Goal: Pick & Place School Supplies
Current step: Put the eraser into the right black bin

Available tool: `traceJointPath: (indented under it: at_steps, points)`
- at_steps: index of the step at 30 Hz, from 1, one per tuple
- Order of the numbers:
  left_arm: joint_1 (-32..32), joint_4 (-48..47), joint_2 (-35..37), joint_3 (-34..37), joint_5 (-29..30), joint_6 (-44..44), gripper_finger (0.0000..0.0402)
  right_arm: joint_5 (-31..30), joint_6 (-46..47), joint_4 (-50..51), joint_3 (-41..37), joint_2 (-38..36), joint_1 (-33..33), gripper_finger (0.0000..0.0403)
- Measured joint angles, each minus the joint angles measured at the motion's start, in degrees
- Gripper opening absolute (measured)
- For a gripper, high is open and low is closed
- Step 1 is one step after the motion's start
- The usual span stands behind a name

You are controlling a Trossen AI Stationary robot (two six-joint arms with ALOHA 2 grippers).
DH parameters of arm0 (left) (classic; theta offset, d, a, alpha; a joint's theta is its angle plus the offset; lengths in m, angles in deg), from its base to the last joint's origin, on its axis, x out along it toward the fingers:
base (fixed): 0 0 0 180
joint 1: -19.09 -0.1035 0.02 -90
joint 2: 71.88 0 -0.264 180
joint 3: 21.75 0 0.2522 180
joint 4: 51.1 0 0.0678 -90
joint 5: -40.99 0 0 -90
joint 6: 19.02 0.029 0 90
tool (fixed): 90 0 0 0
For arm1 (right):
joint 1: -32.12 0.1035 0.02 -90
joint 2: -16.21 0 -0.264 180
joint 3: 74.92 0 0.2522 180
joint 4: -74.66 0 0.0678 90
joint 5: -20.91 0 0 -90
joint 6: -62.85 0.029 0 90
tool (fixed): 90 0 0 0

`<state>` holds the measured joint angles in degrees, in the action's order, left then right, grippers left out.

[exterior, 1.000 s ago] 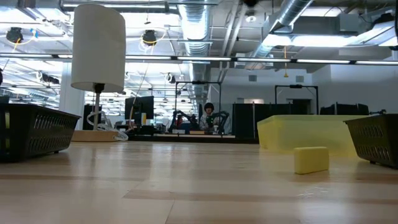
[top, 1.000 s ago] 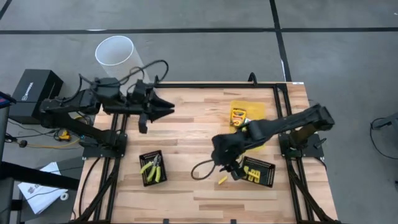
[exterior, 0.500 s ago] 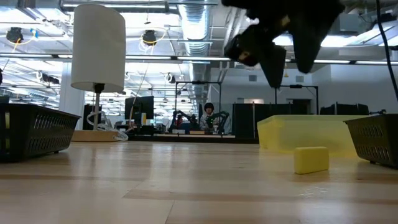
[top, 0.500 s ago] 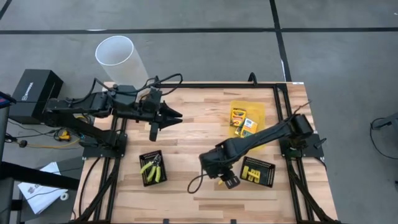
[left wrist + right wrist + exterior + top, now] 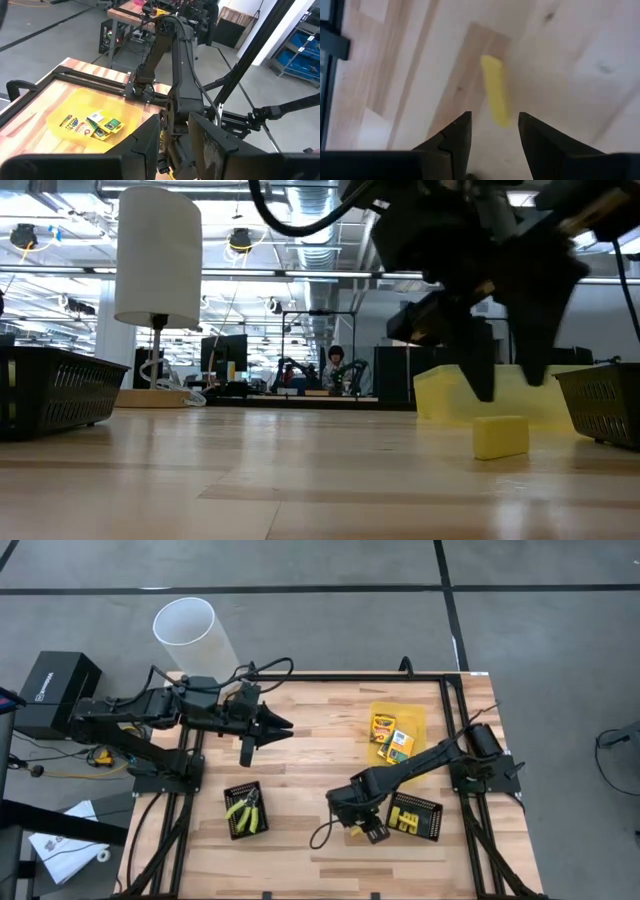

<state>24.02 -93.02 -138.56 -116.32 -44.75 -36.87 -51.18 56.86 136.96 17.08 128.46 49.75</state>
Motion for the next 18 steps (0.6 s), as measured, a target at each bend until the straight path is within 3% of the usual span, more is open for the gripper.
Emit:
traceJointPath:
  at_steps: [18]
  points:
    - [0.0, 0.0, 0.0, 0.0, 0.0, -0.4, 0.0099, 0.3, 2.6, -6.1, -0.6, 0.0, 1.5, 0.0156]
